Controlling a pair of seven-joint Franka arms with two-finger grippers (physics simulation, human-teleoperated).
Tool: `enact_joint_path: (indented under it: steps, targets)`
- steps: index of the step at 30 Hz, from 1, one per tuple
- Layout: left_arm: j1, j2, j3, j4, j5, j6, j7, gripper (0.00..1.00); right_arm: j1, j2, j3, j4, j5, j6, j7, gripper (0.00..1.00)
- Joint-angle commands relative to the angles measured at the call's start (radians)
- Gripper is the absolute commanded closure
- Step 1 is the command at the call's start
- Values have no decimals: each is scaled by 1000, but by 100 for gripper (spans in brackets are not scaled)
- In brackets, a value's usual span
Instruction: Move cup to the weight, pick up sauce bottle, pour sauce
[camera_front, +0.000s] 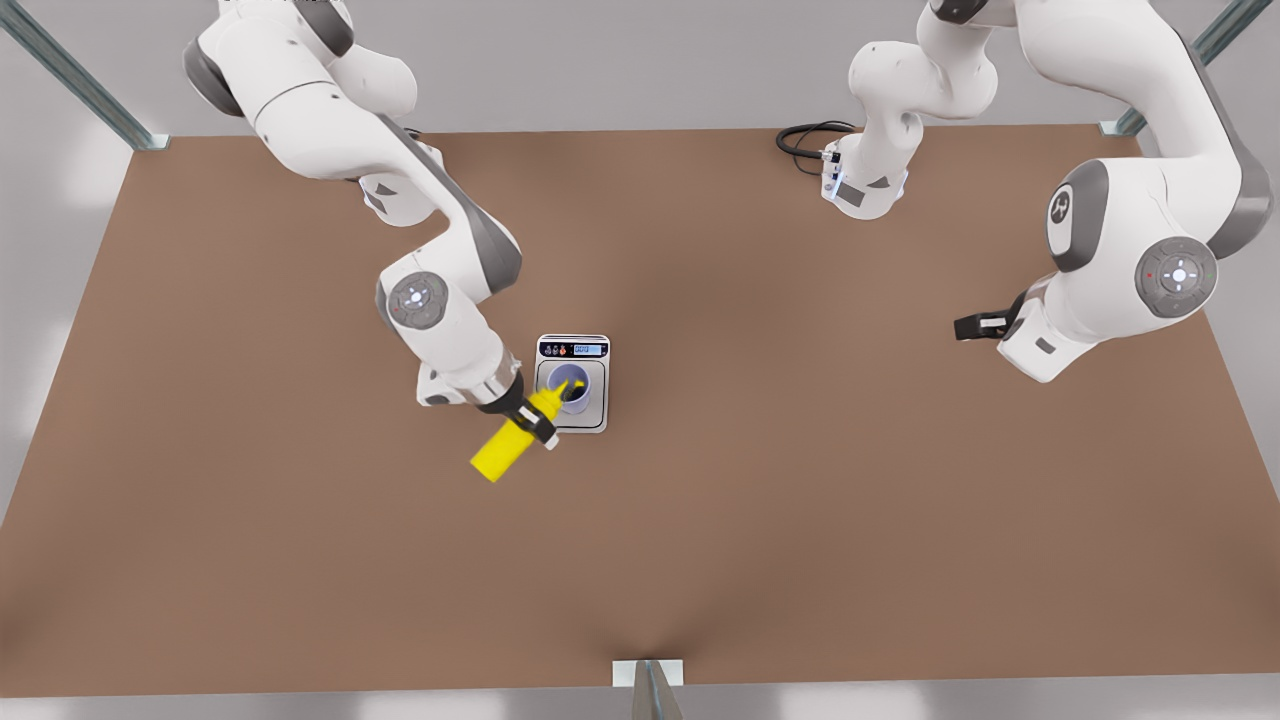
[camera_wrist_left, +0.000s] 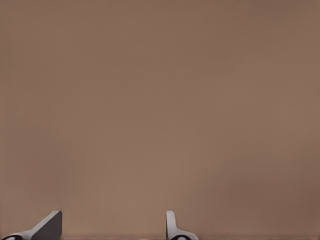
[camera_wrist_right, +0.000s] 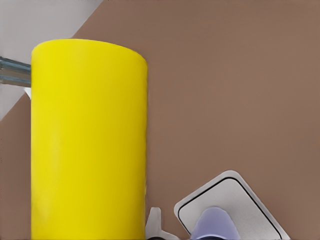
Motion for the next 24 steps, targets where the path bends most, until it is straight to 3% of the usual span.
enact_joint_path:
  steps: [1, 24]
  targets:
    - [-1, 0, 1, 0, -1, 0, 0, 0, 11, 3, 0, -3, 35, 55, -16, 79]
    - [-1, 3, 1, -2, -1, 2, 0, 0, 47, 20, 3, -138, -331, 80, 7, 79]
